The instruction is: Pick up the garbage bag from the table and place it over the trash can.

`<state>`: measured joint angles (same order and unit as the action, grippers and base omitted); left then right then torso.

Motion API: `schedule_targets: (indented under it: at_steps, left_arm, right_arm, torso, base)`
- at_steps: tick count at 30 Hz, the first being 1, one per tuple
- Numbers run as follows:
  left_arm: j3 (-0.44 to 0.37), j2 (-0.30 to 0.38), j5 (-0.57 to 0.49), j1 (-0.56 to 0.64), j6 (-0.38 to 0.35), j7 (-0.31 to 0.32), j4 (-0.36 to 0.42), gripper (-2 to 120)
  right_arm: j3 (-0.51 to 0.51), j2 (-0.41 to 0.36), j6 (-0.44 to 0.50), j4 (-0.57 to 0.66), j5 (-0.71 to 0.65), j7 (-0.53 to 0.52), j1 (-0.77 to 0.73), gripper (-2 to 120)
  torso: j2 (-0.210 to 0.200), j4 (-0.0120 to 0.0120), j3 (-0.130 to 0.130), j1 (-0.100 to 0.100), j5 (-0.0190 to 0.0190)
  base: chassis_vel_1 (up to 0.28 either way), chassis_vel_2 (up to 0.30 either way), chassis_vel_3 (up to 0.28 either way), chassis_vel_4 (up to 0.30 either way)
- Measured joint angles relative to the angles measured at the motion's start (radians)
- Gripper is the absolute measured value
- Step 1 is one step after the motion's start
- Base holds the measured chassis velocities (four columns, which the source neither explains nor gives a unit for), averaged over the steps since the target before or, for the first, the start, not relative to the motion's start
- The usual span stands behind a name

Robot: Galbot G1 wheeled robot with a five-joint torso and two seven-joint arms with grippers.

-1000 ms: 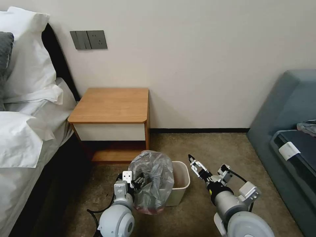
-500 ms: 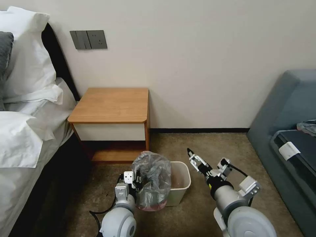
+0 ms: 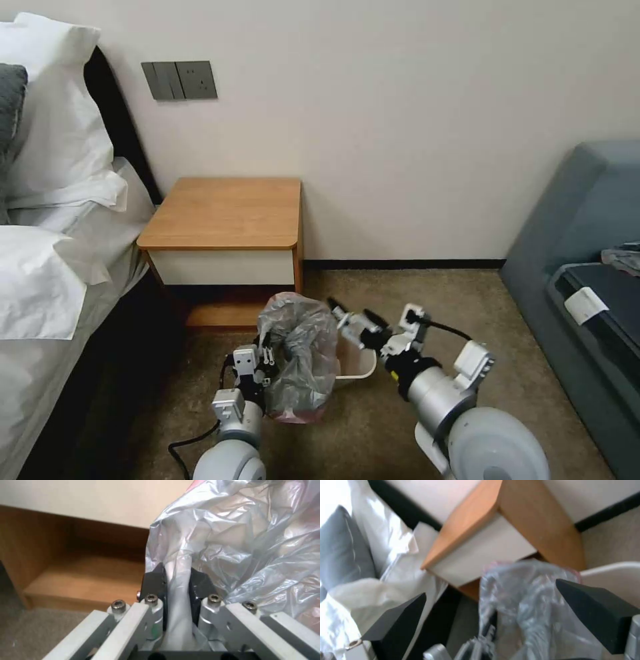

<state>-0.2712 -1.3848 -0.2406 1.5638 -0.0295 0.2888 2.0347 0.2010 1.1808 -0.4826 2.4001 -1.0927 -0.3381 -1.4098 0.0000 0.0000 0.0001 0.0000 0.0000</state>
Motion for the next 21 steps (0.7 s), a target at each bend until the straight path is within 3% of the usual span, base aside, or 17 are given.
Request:
schedule_targets:
  at_steps: [11, 19, 21]
  left_arm:
    - [-0.022, 0.01, -0.003, 0.06, 0.006, -0.024, 0.116, 8]
    - [-0.031, 0.013, 0.002, 0.087, 0.002, -0.04, 0.149, 8]
    - [-0.034, 0.014, 0.003, 0.092, 0.002, -0.043, 0.153, 8]
  right_arm:
    - [-0.043, 0.02, 0.003, -0.136, 0.002, 0.014, 0.088, 100]
    - [-0.057, 0.036, 0.017, -0.166, 0.012, 0.023, 0.103, 98]
    - [-0.059, 0.037, 0.019, -0.168, 0.012, 0.026, 0.104, 92]
  torso:
    - [0.0, 0.0, 0.0, 0.0, 0.0]
    - [0.0, 0.0, 0.0, 0.0, 0.0]
    - [0.0, 0.0001, 0.0, 0.0, 0.0]
  base:
    - [0.0, 0.0, 0.0, 0.0]
    - [0.0, 0.0, 0.0, 0.0]
    - [0.0, 0.0, 0.0, 0.0]
